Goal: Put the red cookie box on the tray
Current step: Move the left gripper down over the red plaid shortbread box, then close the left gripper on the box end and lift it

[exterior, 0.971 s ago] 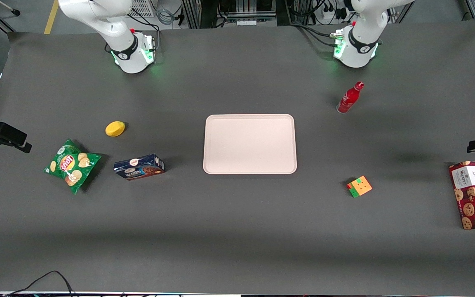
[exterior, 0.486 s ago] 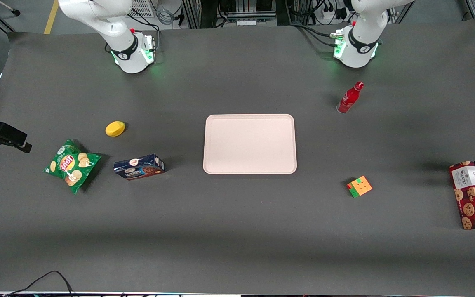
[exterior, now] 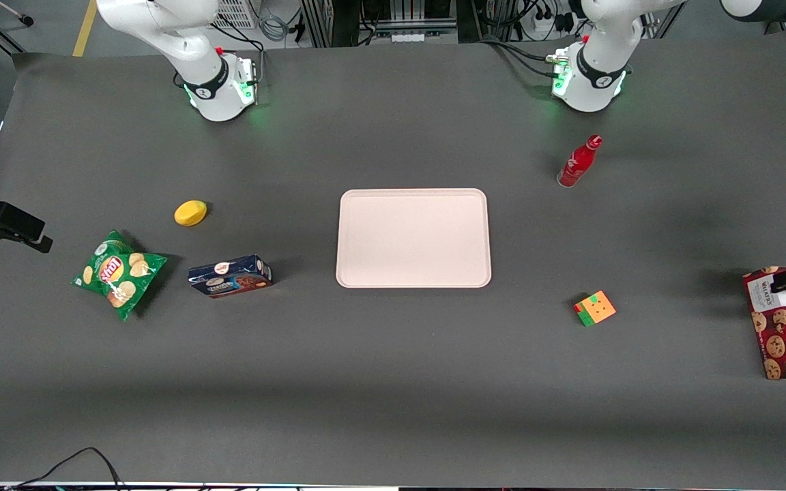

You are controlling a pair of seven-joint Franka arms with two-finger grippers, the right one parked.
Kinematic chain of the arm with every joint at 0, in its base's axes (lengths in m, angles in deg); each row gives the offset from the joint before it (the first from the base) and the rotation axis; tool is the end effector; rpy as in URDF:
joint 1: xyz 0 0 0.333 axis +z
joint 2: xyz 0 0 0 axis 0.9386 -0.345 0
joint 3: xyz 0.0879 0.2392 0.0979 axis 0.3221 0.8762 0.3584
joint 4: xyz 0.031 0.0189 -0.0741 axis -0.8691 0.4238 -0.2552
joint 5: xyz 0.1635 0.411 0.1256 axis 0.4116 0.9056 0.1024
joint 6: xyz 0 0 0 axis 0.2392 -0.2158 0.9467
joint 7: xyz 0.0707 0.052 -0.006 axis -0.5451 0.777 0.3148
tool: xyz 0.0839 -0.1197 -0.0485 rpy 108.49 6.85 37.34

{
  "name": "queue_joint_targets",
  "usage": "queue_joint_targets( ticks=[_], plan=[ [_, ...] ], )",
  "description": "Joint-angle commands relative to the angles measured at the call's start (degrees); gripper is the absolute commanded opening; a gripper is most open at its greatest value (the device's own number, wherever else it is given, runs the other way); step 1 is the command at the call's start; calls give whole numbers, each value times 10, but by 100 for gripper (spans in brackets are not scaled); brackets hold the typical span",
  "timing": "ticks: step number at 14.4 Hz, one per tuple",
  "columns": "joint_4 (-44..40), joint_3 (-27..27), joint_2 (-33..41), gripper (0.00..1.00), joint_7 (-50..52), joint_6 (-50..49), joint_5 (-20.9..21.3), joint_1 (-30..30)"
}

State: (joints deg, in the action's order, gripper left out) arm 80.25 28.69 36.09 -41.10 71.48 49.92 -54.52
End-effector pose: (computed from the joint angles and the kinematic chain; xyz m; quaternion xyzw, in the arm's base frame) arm 0.6376 0.3282 0.1559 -0.9976 0.0644 -0.0150 0.0223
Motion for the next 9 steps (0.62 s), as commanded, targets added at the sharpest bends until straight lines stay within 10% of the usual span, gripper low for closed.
queue_joint_targets(
  ticks=[1,9],
  plan=[
    [-30,4,-33,100,-18,10,-25,-2],
    [-50,4,-87,100,-37,60,-63,-2]
  ],
)
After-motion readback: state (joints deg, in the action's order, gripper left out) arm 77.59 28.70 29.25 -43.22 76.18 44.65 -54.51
